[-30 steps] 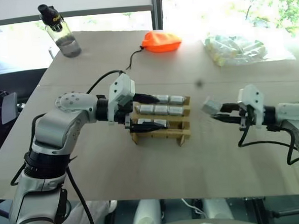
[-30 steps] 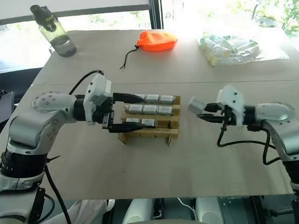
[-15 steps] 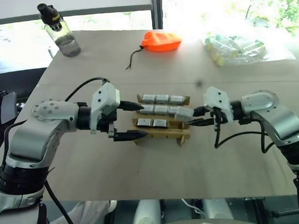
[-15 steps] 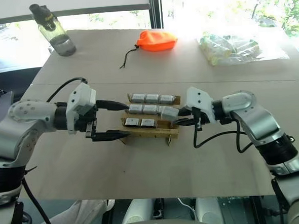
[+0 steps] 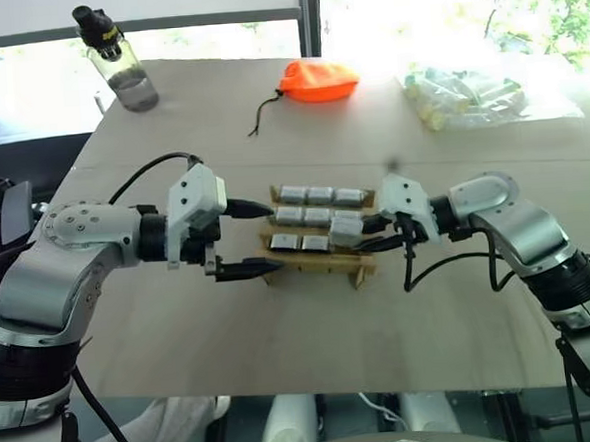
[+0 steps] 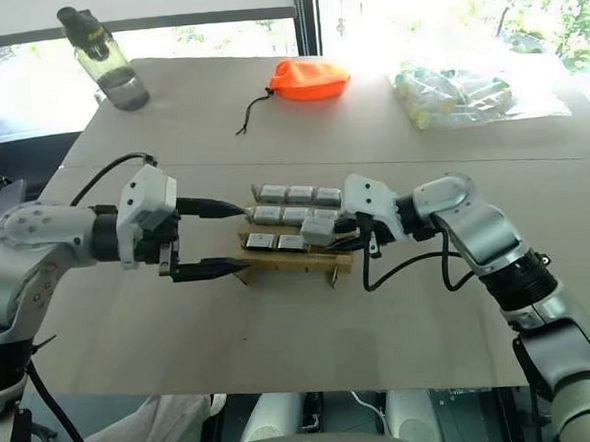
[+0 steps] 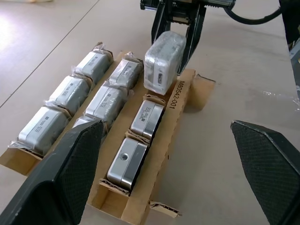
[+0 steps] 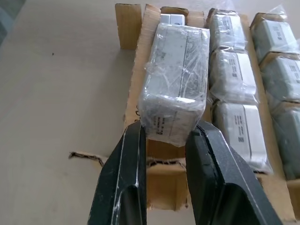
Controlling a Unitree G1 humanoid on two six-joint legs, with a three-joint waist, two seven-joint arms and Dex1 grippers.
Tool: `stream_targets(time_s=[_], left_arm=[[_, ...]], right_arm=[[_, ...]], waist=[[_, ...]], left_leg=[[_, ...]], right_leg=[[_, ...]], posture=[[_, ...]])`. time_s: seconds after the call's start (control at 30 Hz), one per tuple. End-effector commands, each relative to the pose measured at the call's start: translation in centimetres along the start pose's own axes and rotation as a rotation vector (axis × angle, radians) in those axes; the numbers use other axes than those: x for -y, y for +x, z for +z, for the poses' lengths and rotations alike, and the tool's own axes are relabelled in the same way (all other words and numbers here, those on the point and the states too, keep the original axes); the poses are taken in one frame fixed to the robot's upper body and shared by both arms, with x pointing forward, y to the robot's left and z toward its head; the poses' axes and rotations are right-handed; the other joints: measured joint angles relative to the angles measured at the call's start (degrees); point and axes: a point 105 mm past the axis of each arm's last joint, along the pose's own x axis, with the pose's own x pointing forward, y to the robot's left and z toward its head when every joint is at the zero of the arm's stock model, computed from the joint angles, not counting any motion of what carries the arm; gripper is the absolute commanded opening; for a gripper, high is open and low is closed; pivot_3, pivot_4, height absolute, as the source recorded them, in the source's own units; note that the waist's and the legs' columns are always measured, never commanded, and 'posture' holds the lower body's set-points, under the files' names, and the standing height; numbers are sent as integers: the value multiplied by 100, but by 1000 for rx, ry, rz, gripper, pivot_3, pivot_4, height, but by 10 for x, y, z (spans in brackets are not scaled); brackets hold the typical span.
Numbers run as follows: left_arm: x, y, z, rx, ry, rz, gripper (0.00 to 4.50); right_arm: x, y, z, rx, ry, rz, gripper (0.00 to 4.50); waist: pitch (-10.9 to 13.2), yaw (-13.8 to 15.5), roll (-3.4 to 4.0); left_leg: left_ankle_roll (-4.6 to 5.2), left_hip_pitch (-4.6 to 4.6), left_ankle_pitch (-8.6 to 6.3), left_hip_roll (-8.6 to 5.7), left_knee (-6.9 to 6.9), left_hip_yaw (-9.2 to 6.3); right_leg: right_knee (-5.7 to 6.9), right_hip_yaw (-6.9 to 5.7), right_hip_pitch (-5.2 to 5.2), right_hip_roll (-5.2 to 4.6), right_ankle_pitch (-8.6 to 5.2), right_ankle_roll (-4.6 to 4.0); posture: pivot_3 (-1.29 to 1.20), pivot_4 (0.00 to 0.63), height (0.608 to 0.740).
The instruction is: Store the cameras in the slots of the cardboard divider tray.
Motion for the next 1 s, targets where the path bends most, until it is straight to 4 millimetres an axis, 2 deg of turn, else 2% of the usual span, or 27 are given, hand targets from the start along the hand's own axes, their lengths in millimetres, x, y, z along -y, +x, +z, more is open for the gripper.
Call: stream_targets(time_s=[0.03, 0.43, 1.0], left_arm=[[3, -4, 11, 13, 46, 2, 4500], [3, -3, 11, 15, 40, -1, 4500], [2, -3, 12, 14, 40, -5, 4500]], right_arm=[[1, -3, 8, -4, -43, 1, 600], [5, -11, -6, -56, -34, -19, 600], [2, 2, -13, -86, -31, -16, 600]], waist=[[0, 0, 0], [0, -7, 0], [0, -10, 0]], left_leg=[[0, -1, 0, 0, 0, -1], [0, -1, 0, 0, 0, 0], [0, 1, 0, 0, 0, 1]], right_leg=[[-1, -1, 0, 0, 0, 0], [0, -1, -1, 1, 0, 0], [1, 0, -1, 1, 0, 0]], posture=[[0, 150, 726], [0, 150, 726], [0, 150, 726]])
